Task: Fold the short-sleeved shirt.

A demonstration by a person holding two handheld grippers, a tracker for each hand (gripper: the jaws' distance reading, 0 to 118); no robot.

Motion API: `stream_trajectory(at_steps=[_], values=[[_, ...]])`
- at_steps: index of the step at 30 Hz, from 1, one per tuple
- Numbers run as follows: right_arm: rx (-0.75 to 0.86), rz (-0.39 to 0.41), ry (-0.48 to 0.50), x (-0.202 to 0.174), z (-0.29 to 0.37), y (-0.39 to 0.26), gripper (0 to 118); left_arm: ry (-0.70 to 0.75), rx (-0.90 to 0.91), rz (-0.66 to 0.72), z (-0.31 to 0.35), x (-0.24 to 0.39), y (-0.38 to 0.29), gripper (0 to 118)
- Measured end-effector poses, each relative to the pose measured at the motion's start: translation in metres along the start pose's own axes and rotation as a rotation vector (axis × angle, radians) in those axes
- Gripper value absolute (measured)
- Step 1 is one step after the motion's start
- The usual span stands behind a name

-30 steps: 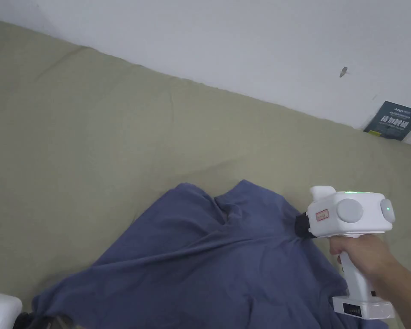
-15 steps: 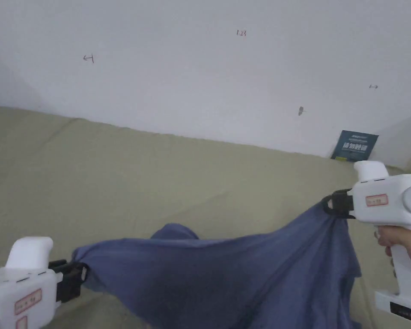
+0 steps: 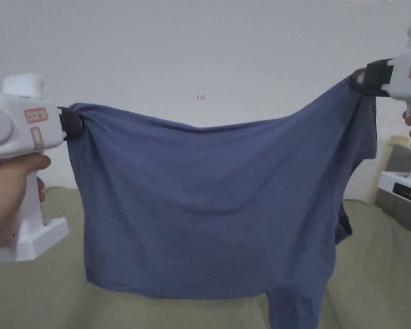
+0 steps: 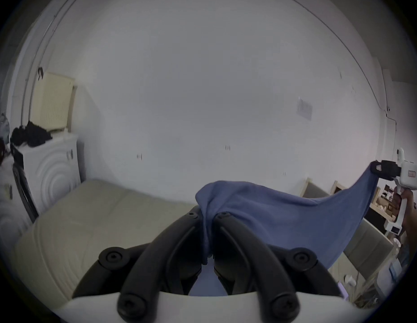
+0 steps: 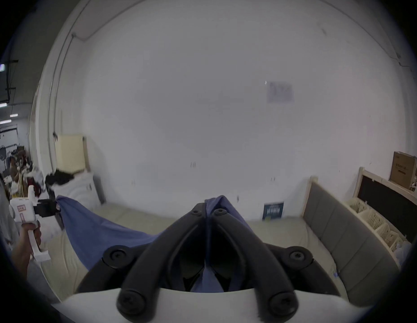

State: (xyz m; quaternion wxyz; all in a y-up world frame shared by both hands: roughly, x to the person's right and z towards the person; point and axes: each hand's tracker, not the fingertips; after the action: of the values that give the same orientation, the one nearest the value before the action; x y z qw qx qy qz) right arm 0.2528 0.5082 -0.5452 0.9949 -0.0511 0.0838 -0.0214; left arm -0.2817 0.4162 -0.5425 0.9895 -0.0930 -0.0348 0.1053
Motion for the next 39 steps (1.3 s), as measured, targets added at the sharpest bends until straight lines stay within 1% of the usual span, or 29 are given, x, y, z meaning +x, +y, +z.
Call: stream_trajectory(at_steps=[2, 5, 8, 11, 14, 18, 22, 25, 27, 30, 32, 33, 34, 35, 36, 37, 38, 39], values=[[0.041, 0.0, -0.017, 0.0, -0.012, 0.028, 4, 0.035, 0.049, -0.026, -0.012, 0.008, 0.033, 7], [0.071, 0.005, -0.034, -0.001, -0.029, 0.052, 4, 0.042, 0.071, -0.002, -0.026, 0.012, 0.065, 7], [0.084, 0.0, -0.033, -0.003, -0.041, 0.064, 3, 0.095, 0.095, -0.01, -0.033, 0.017, 0.081, 7], [0.086, 0.001, -0.025, -0.002, -0.052, 0.054, 4, 0.103, 0.079, -0.032, -0.042, 0.014, 0.072, 7], [0.049, -0.01, -0.017, 0.006, -0.07, 0.022, 4, 0.109, 0.049, -0.033, -0.055, 0.007, 0.041, 7], [-0.028, -0.005, -0.05, 0.016, -0.1, -0.046, 4, 0.145, -0.021, -0.065, -0.084, -0.007, -0.03, 7], [-0.107, -0.026, -0.075, 0.025, -0.126, -0.121, 4, 0.156, -0.123, -0.005, -0.117, -0.023, -0.108, 7], [-0.131, -0.038, -0.076, 0.025, -0.125, -0.152, 4, 0.15, -0.157, 0.038, -0.123, -0.03, -0.151, 7], [-0.14, 0.014, -0.084, 0.022, -0.117, -0.165, 4, 0.125, -0.099, 0.064, -0.112, -0.031, -0.168, 7], [-0.126, 0.028, -0.048, 0.018, -0.08, -0.179, 4, 0.112, -0.085, 0.065, -0.082, -0.032, -0.186, 7], [-0.127, 0.012, -0.023, 0.016, -0.046, -0.189, 4, 0.106, -0.089, 0.056, -0.054, -0.031, -0.197, 7], [-0.157, -0.006, -0.021, 0.012, -0.021, -0.2, 4, 0.07, -0.146, 0.041, -0.035, -0.03, -0.205, 7], [-0.19, -0.011, -0.021, 0.009, -0.003, -0.209, 4, 0.059, -0.141, 0.031, -0.018, -0.033, -0.21, 7], [-0.199, -0.023, 0.0, 0.008, 0.017, -0.22, 4, 0.031, -0.158, -0.008, -0.001, -0.031, -0.217, 7], [-0.198, -0.04, 0.006, 0.009, 0.04, -0.237, 4, 0.035, -0.165, -0.04, 0.024, -0.028, -0.229, 7], [-0.246, -0.054, 0.001, 0.006, 0.063, -0.255, 4, 0.036, -0.155, -0.042, 0.047, -0.027, -0.241, 7], [-0.272, -0.085, 0.007, 0.004, 0.084, -0.273, 4, 0.028, -0.212, -0.053, 0.071, -0.027, -0.255, 7], [-0.294, -0.112, 0.013, 0.003, 0.103, -0.291, 4, 0.04, -0.227, -0.047, 0.089, -0.027, -0.268, 7]])
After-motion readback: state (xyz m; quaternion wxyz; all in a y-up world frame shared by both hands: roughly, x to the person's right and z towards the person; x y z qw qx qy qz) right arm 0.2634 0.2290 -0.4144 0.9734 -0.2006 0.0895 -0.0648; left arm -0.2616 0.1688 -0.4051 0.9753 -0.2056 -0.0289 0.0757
